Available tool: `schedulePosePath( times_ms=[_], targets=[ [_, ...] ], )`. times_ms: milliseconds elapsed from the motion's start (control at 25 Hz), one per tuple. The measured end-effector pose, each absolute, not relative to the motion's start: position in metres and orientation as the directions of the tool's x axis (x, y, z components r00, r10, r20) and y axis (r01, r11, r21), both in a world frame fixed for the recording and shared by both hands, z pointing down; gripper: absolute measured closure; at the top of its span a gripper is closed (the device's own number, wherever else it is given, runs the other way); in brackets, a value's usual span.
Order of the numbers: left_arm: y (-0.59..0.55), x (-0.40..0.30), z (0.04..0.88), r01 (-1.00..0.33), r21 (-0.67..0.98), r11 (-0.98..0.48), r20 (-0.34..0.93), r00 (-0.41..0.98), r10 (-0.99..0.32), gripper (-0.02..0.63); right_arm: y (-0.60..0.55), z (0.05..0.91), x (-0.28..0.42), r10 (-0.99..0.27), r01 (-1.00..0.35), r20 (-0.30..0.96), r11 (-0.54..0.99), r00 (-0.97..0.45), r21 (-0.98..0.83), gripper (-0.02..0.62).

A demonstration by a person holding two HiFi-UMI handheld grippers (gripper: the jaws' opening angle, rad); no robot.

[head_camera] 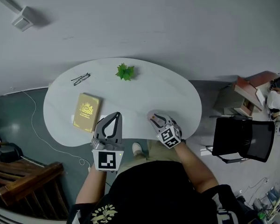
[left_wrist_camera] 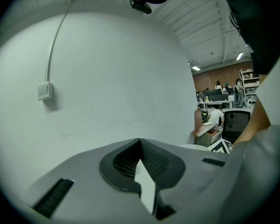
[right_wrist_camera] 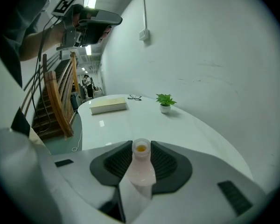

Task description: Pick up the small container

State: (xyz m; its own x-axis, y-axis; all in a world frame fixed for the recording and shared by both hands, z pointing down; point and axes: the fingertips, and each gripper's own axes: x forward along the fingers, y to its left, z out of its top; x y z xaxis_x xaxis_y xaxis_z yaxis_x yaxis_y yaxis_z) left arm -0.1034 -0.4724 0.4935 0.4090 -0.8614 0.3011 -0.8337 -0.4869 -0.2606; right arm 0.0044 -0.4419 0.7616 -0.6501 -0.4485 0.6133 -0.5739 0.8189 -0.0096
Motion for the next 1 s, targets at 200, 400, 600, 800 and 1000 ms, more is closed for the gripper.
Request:
schedulePosePath(
  times_ms=[200,400,600,800,1000],
  targets=[
    [-0.471,-0.113,0.499,-0.843,-0.253,-0.474,0.310,0.394,-0.865,0.601,-0.446,0.763,-0.002,-0.477,-0.599,0.572,0.800,-0.668,-0.032,0.459],
    [-0.464,-0.112,0.495,-0.832,-0.269,-0.484,0.304,0.404,-0.863,0.601,-0.446,0.763,-0.003,-0.499,-0.614,0.553,0.789,-0.667,-0.030,0.460],
    [-0.455,-0.119,0.489,-0.836,-0.274,-0.475,0.291,0.398,-0.870,0.601,-0.442,0.760,-0.001,-0.499,-0.630,0.572,0.775,-0.652,-0.043,0.460],
    [-0.447,-0.128,0.482,-0.863,-0.228,-0.451,0.279,0.386,-0.879,0.601,-0.436,0.742,-0.003,-0.501,-0.629,0.570,0.777,-0.652,-0.036,0.460],
    [-0.443,-0.128,0.470,-0.855,-0.241,-0.459,0.247,0.403,-0.881,0.601,-0.434,0.718,0.001,-0.514,-0.655,0.577,0.754,-0.635,-0.049,0.460]
  ],
)
